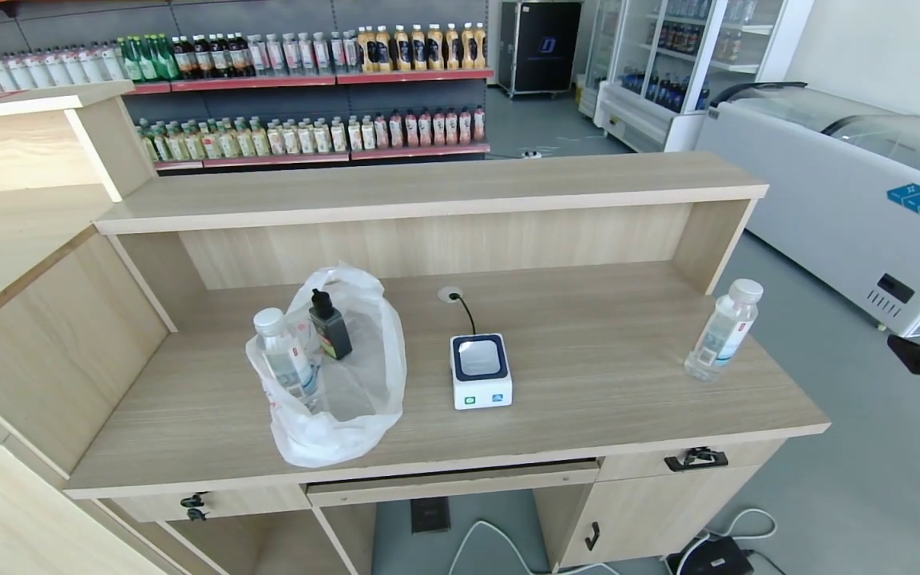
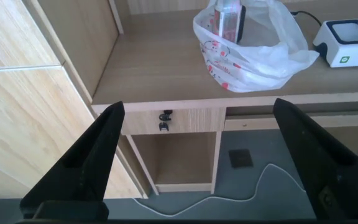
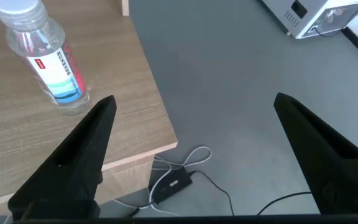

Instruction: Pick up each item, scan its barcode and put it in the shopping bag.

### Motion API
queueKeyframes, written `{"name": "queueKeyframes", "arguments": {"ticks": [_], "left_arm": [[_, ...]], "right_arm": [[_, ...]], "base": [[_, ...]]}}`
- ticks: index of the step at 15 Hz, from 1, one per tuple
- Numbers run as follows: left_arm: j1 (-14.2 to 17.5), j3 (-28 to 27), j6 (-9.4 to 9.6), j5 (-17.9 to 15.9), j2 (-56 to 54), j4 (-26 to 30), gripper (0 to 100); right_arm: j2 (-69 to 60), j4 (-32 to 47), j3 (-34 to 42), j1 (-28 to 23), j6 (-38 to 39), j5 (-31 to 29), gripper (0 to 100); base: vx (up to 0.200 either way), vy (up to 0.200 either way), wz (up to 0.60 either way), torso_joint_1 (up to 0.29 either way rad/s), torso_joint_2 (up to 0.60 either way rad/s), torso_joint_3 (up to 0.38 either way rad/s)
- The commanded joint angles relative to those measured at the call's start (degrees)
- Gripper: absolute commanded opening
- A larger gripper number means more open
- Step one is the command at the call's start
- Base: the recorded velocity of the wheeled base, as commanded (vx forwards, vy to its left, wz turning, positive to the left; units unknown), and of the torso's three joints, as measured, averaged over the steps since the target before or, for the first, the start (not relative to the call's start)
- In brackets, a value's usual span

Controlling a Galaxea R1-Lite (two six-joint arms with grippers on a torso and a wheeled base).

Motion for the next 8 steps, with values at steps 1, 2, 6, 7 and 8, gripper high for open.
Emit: {"name": "queueKeyframes", "arguments": {"ticks": [1,2,6,7,8], "left_arm": [[0.0,0.0,-0.01,0.0,0.0,0.0,100],[0.0,0.0,-0.01,0.0,0.0,0.0,100],[0.0,0.0,-0.01,0.0,0.0,0.0,100],[0.0,0.0,-0.01,0.0,0.0,0.0,100],[0.0,0.0,-0.01,0.0,0.0,0.0,100]], "right_arm": [[5.8,-0.6,-1.7,-0.2,0.2,1.3,100],[7.5,-0.5,-3.2,0.3,0.2,1.5,100],[13.4,-0.6,-10.0,6.2,0.1,2.1,100],[14.4,-0.7,-11.6,7.8,0.1,2.1,100],[15.6,-0.6,-13.0,9.2,0.0,2.1,100]], "base": [[0.0,0.0,0.0,0.0,0.0,0.0],[0.0,0.0,0.0,0.0,0.0,0.0],[0.0,0.0,0.0,0.0,0.0,0.0],[0.0,0.0,0.0,0.0,0.0,0.0],[0.0,0.0,0.0,0.0,0.0,0.0]]}}
